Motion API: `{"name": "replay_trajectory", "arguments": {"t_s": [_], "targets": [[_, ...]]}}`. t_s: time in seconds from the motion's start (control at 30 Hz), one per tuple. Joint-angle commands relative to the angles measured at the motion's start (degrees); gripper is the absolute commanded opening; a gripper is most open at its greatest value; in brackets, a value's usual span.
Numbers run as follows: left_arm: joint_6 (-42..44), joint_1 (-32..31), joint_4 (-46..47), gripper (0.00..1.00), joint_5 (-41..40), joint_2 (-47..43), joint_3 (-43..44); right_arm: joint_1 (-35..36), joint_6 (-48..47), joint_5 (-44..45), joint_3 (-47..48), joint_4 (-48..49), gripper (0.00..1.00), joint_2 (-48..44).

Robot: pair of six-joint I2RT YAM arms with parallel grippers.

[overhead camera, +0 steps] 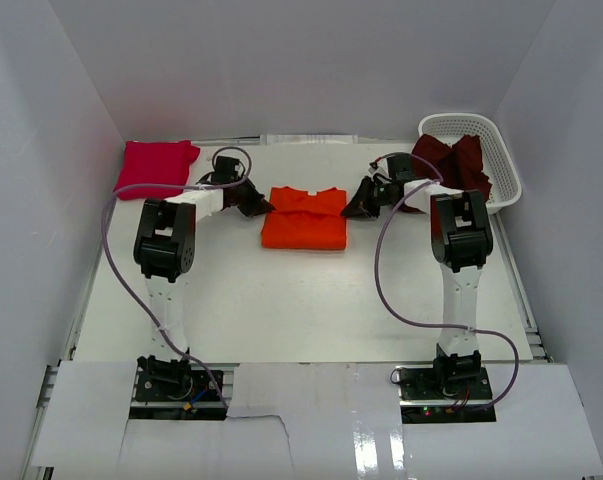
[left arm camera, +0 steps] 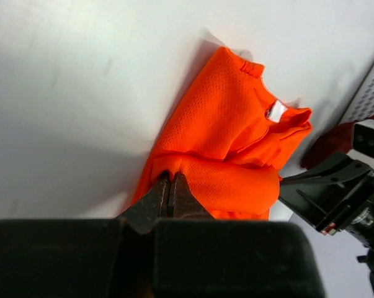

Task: Fold and stack the t-shirts
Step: Fold the long partially folded tshirt into a neat square

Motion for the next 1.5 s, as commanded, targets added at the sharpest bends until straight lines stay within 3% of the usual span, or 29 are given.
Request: {"name": "replay_trajectory", "arguments": {"t_s": [0.0,0.2,0.4,0.57,0.8,0.97,1.23,1.27,1.33,1.43,1.47], "targets": [[3.42,-1.26,-6.01,0.0,-2.82,-10.64,-11.78,1.23,-6.01,3.16,-8.78,-5.29,0.1,-9.63],[2.9,-6.26,-8.56,0.0,-4.75,-28.39,-32.4,5.53,-5.67,6.86,-30.28,-3.55,0.09,-27.29],[-1.76,-7.76,-9.88,0.0,-2.82,-44.33,-44.58,7.21,-2.59,4.75,-41.4,-2.82,0.09,-43.03],[-0.89,-7.06,-15.67,0.0,-4.84,-49.35,-40.64,7.47,-3.02,4.49,-41.86,-6.43,0.09,-49.37],[-0.97,-4.69,-17.97,0.0,-3.17,-50.85,-36.07,7.38,-3.37,3.87,-40.63,-8.01,0.09,-51.23],[-0.1,-2.32,-17.97,0.0,-2.55,-49.45,-33.43,7.38,-4.25,4.05,-36.06,-8.54,0.09,-47.81],[1.66,-1.26,-14.64,0.0,-3.61,-39.27,-24.56,7.38,-5.39,5.36,-26.83,-7.84,0.11,-38.15],[1.84,-1.26,-13.76,0.03,-3.52,-38.21,-23.85,7.3,-5.57,5.54,-25.95,-7.84,0.11,-37.09],[1.75,-1.09,-10.35,0.27,-3.08,-34.62,-22.19,7.21,-5.83,6.5,-23.5,-6.62,0.13,-33.58],[0.44,-0.82,-5.34,0.46,-3.08,-30.48,-20.08,7.03,-5.84,7.38,-19.72,-4.08,0.13,-28.05],[-0.26,-0.82,-4.18,0.58,-2.99,-27.59,-19.55,7.03,-5.57,8.43,-19.01,-2.84,0.13,-26.72]]}}
